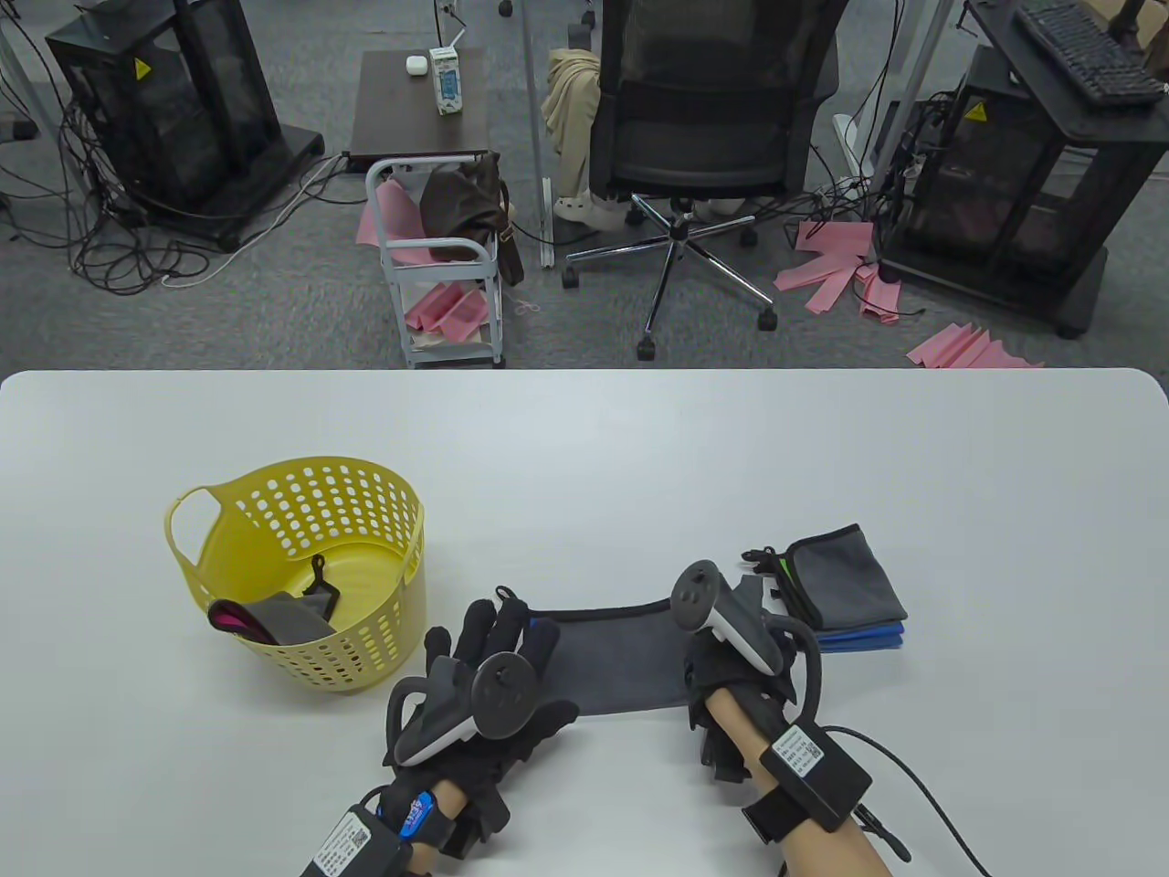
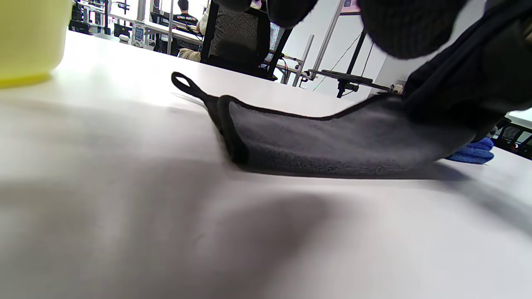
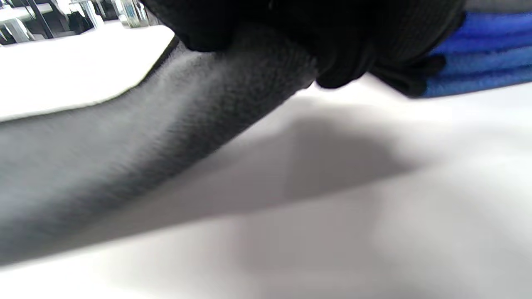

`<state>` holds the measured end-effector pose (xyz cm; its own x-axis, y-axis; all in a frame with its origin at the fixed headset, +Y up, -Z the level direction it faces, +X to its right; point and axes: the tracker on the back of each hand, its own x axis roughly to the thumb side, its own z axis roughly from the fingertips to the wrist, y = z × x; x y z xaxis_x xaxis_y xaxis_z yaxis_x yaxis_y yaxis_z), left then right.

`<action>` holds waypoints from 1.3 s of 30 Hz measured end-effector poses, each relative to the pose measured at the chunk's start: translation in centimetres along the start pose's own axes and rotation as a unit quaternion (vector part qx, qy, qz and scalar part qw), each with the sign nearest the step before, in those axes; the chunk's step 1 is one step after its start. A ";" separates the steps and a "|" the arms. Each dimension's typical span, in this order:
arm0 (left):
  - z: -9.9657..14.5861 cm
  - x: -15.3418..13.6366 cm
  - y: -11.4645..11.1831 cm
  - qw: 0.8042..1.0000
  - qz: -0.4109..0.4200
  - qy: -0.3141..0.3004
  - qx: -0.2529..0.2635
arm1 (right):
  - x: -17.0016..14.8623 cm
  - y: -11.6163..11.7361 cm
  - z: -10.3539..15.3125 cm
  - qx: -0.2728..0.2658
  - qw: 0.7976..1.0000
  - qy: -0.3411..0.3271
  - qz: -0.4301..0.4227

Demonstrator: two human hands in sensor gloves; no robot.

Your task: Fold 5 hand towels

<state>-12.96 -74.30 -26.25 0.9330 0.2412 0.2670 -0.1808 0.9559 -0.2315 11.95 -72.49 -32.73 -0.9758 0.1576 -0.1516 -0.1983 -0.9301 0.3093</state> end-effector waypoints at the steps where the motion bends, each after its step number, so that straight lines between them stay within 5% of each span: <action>1: 0.0 0.0 0.0 1.000 0.000 0.000 -0.001 | 0.2 -0.8 0.6 -0.019 1.000 -0.008 -0.003; 8: 0.0 0.1 0.1 1.000 0.003 -0.001 -0.003 | 2.2 -5.3 3.6 -0.153 0.985 -0.045 0.059; 12: 0.2 0.0 0.4 1.000 0.006 -0.003 0.003 | 4.3 -5.8 4.3 -0.189 0.974 -0.068 0.101; 26: 0.3 -0.2 0.7 1.000 0.008 -0.001 -0.001 | 8.4 2.1 2.7 -0.082 0.986 -0.134 0.056; 28: 0.3 -0.2 0.7 1.000 0.009 0.000 -0.002 | 8.4 2.7 2.2 -0.030 0.989 -0.141 0.024; 31: 0.4 -0.2 0.7 1.000 0.010 0.000 -0.003 | 7.9 3.1 1.8 0.038 0.988 -0.150 0.000; 39: 0.4 -0.2 0.8 1.000 0.008 -0.002 -0.002 | 4.4 0.3 0.1 0.020 0.992 -0.121 -0.029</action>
<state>-13.38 -73.48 -26.14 0.9290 0.2565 0.2669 -0.1939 0.9514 -0.2393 7.53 -72.03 -33.17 -0.9556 0.2890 0.0580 -0.2526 -0.9043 0.3440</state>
